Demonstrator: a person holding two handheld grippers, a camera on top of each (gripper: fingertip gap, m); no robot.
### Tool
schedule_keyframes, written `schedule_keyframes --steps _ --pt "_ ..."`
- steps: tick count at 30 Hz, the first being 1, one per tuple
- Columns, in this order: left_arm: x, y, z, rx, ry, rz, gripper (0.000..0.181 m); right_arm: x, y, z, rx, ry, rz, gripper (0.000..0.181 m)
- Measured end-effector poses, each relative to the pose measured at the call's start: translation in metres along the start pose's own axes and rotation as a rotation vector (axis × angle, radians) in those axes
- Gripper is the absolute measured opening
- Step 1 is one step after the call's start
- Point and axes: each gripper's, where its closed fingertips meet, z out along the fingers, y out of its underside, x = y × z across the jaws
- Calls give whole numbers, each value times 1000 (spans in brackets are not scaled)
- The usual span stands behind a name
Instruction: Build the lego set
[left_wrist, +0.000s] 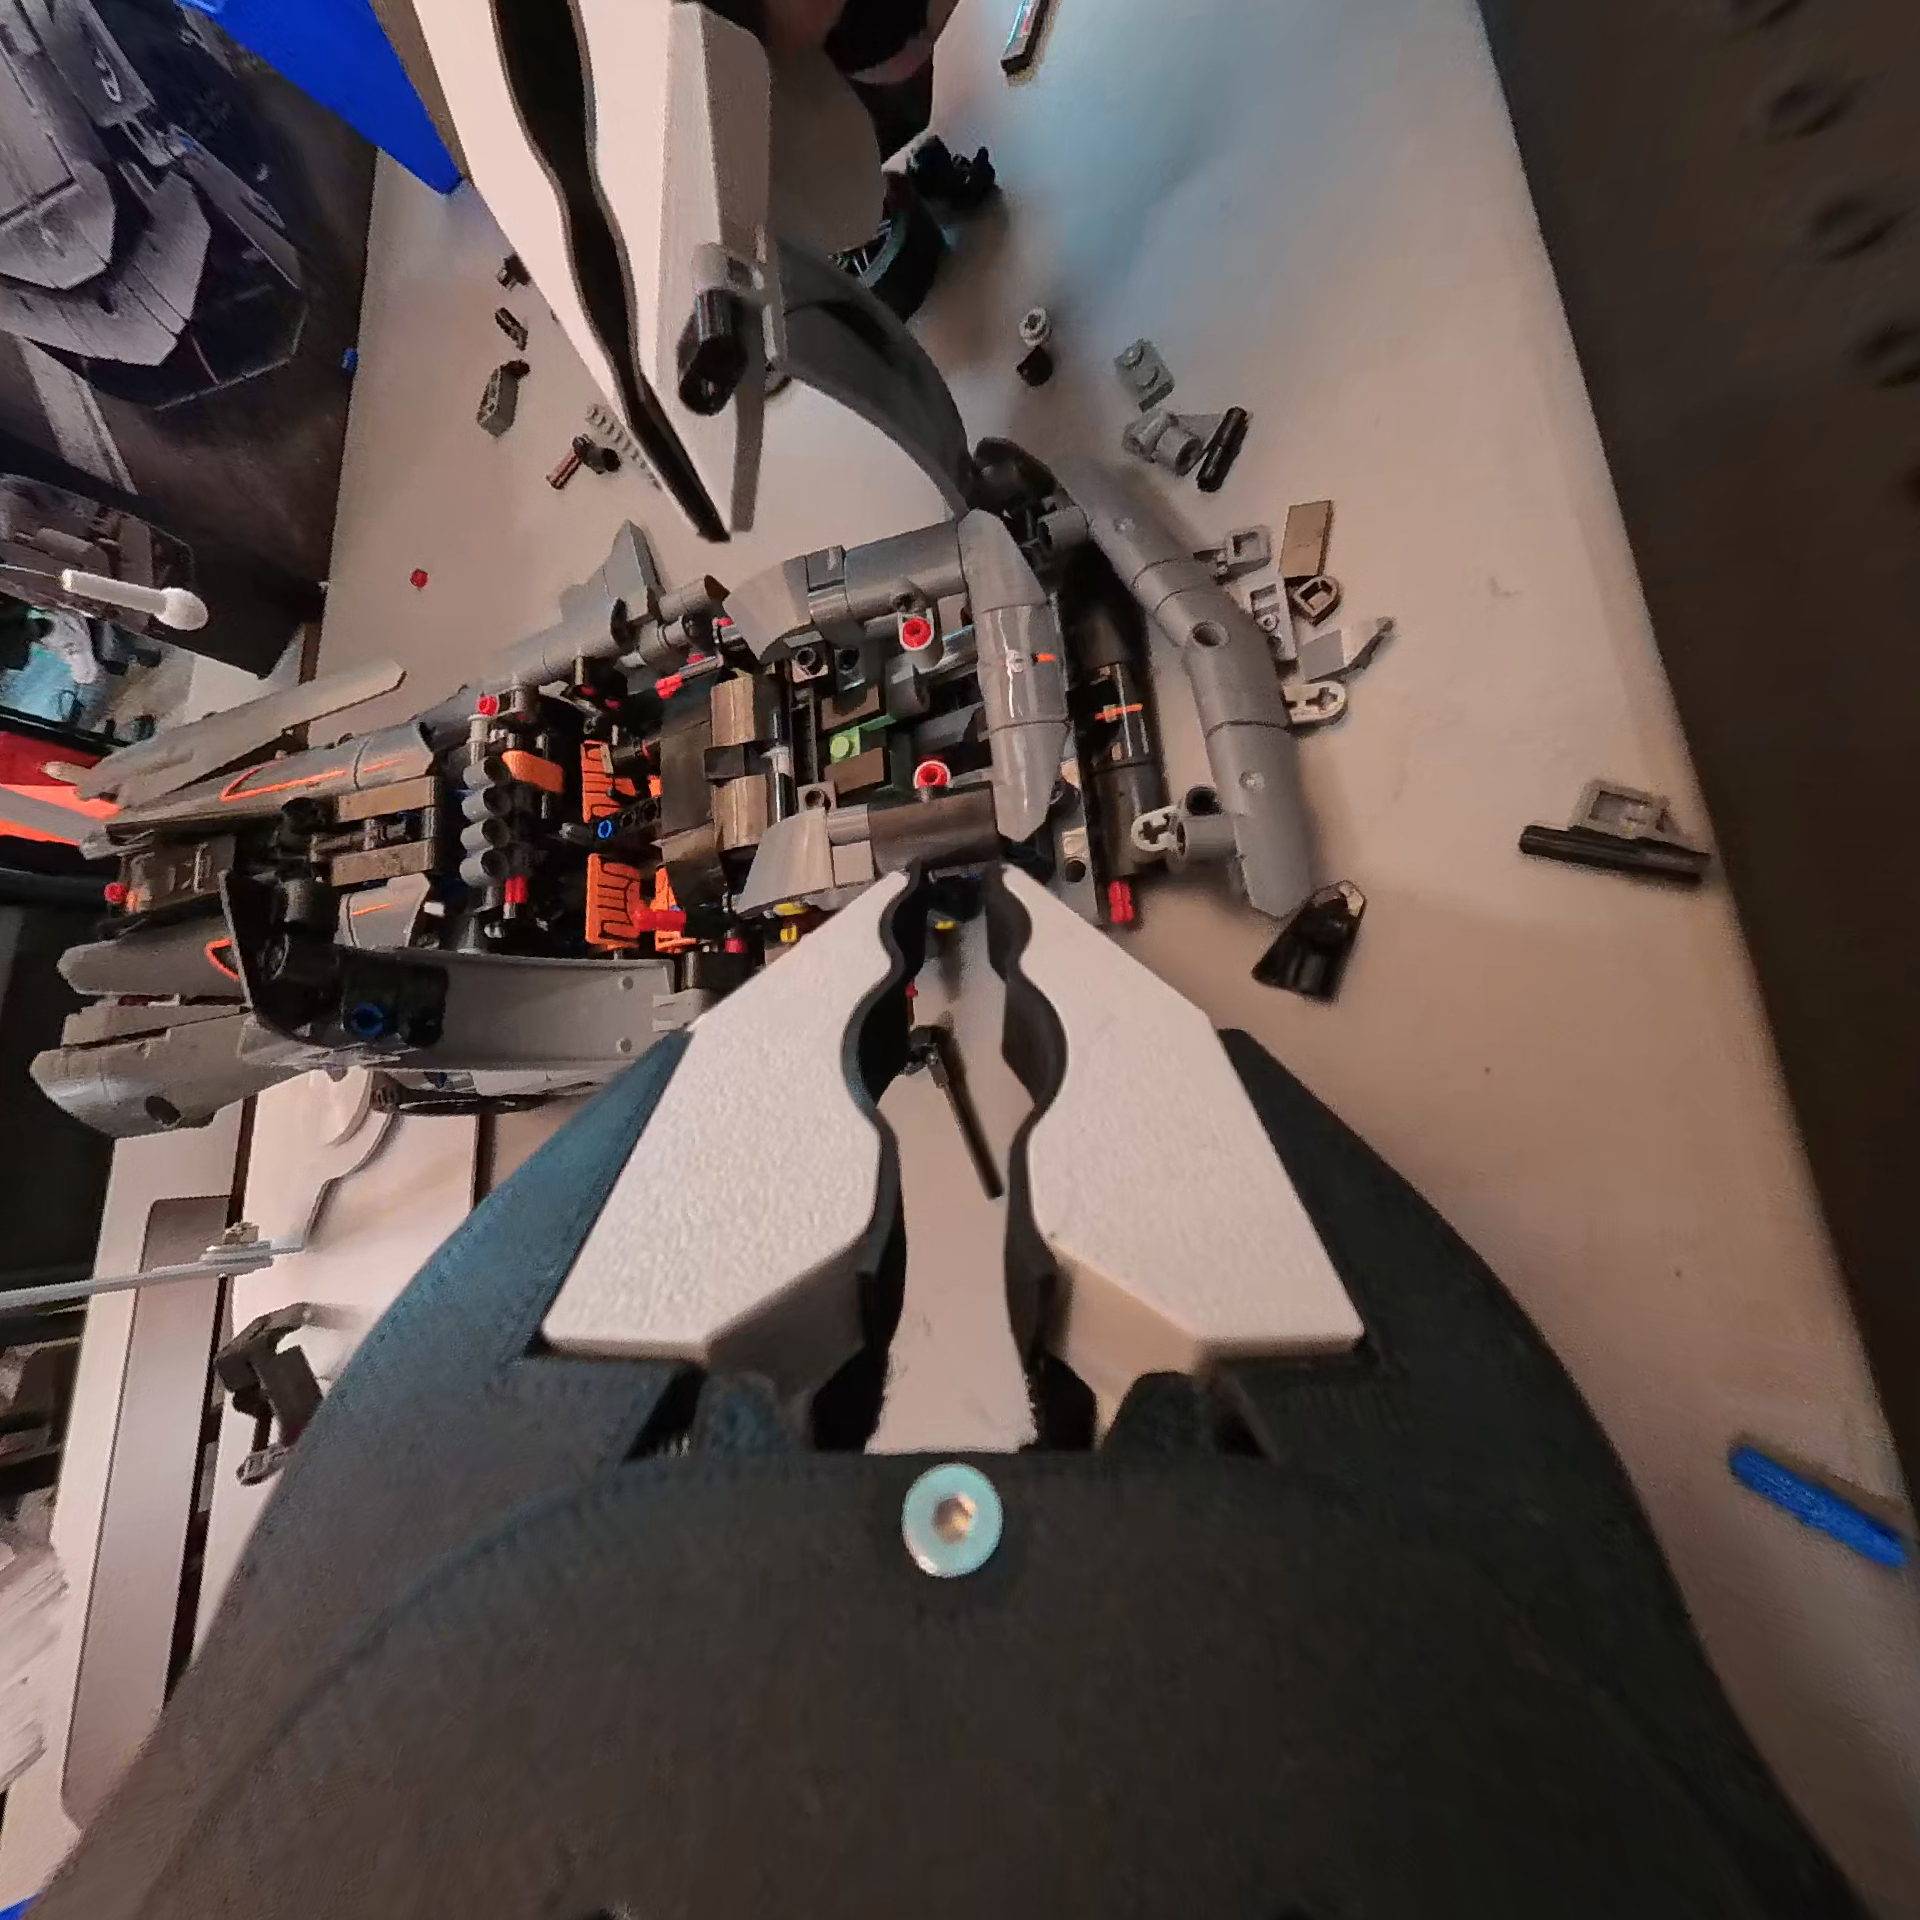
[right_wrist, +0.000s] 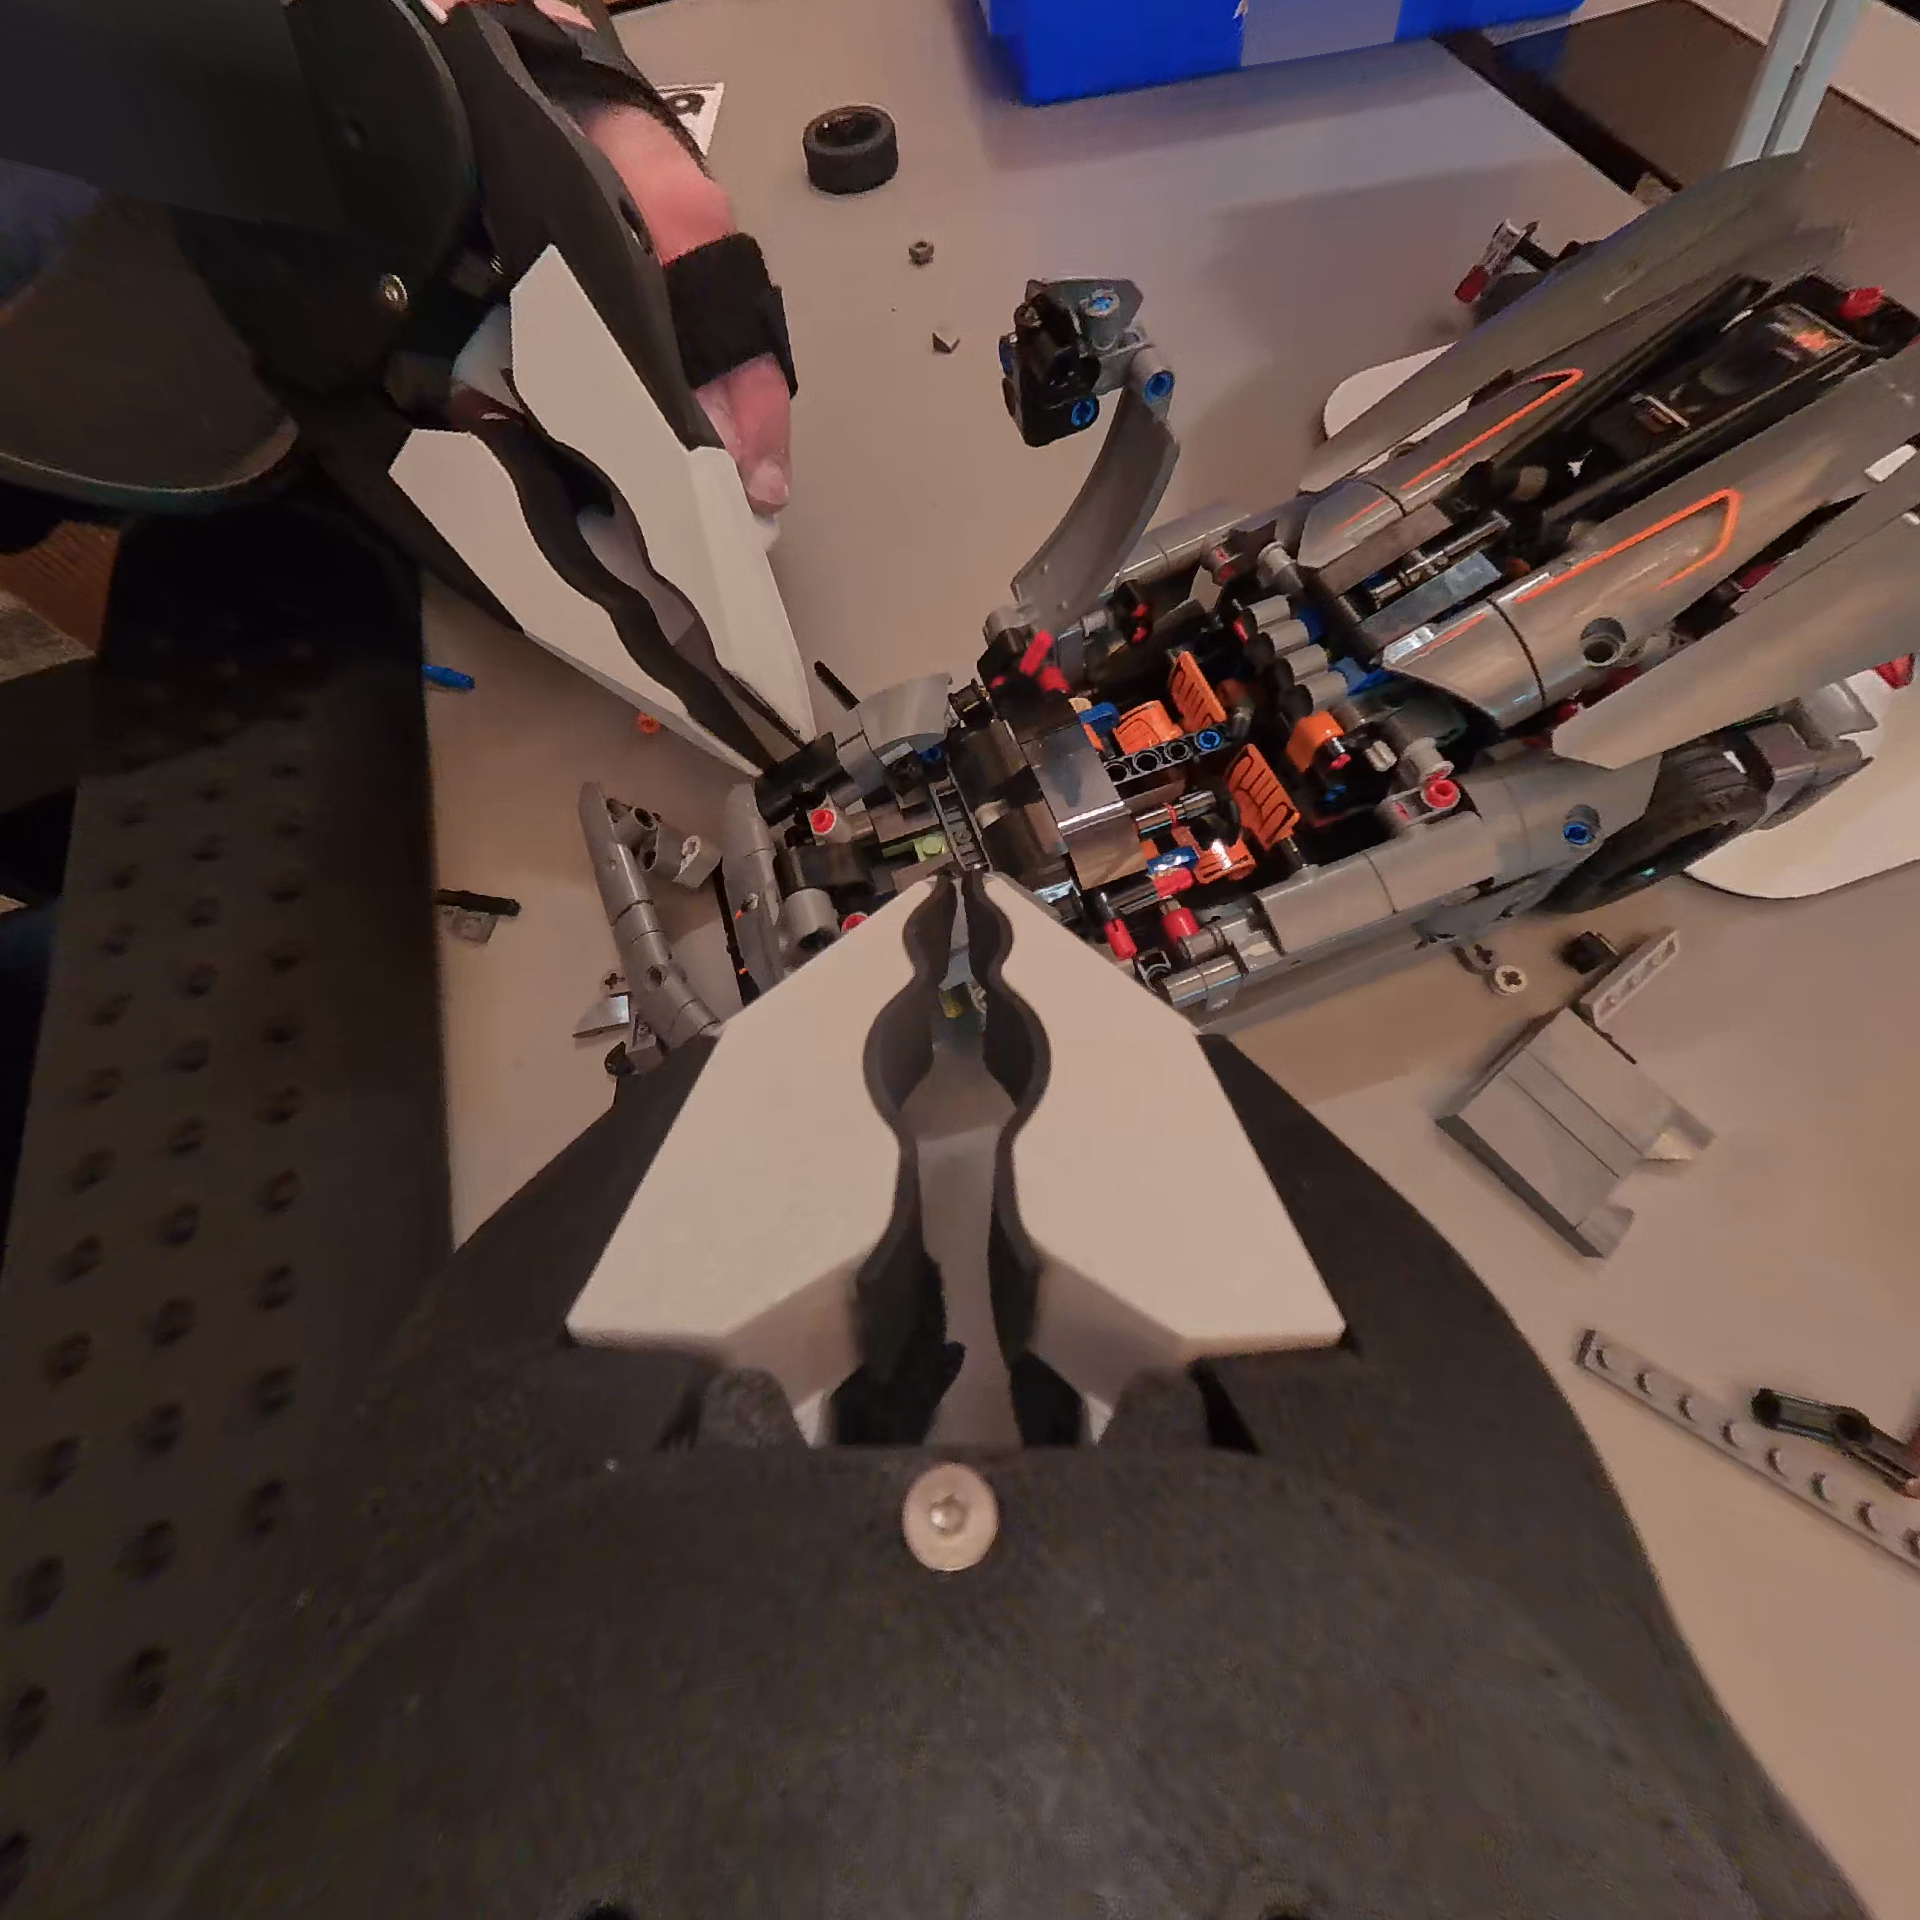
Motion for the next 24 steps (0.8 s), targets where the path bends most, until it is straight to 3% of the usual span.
schedule_keyframes --steps 2,9,18,24 --pt "-2 1 -1 -13 -21 20 7 0 0 -1 6 -2 6 2" --pt "-10 -11 -2 -10 -132 126 38 -6 6 -10 4 -71 37 4" --pt "-9 -12 9 -32 -188 266 25 -40 26 -14 -70 -275 21 0" --pt "-17 -20 2 26 -220 222 14 -41 24 -19 -50 -274 0 0"
